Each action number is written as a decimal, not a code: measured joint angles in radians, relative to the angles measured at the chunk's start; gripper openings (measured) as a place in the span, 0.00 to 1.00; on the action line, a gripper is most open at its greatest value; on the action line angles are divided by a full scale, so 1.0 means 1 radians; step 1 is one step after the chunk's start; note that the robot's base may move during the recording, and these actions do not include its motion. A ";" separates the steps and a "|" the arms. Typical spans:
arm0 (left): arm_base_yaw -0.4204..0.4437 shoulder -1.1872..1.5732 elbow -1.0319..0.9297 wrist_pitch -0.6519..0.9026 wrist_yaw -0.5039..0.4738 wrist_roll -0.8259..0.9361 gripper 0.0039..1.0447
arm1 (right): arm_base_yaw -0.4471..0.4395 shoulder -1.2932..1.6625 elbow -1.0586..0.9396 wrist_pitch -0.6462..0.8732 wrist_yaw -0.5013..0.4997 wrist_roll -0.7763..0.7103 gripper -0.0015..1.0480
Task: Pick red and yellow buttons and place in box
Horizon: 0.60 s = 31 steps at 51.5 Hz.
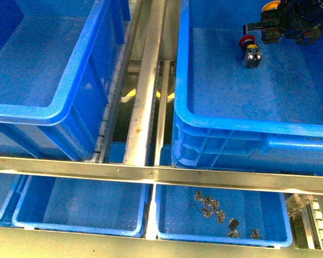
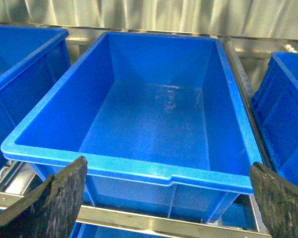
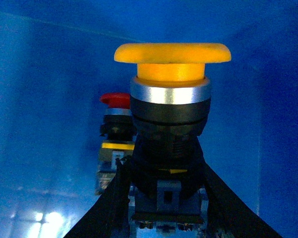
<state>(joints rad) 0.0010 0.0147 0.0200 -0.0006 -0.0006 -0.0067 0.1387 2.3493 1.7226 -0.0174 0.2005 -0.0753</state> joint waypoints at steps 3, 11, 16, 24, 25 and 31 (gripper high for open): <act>0.000 0.000 0.000 0.000 0.000 0.000 0.93 | 0.000 0.034 0.048 -0.055 0.025 -0.013 0.25; 0.000 0.000 0.000 0.000 0.000 0.000 0.93 | -0.002 0.087 0.112 -0.103 0.062 -0.015 0.25; 0.000 0.000 0.000 0.000 0.000 0.000 0.93 | -0.002 0.097 0.120 -0.091 0.077 -0.013 0.40; 0.000 0.000 0.000 0.000 0.000 0.000 0.93 | -0.006 0.035 0.021 0.012 0.020 0.009 0.70; 0.000 0.000 0.000 0.000 0.000 0.000 0.93 | -0.006 0.020 0.000 0.026 0.013 0.008 0.72; 0.000 0.000 0.000 0.000 0.000 0.000 0.93 | -0.008 -0.103 -0.162 0.129 -0.058 0.012 0.87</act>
<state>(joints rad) 0.0010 0.0147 0.0200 -0.0006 -0.0002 -0.0067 0.1307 2.2459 1.5604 0.1120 0.1421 -0.0631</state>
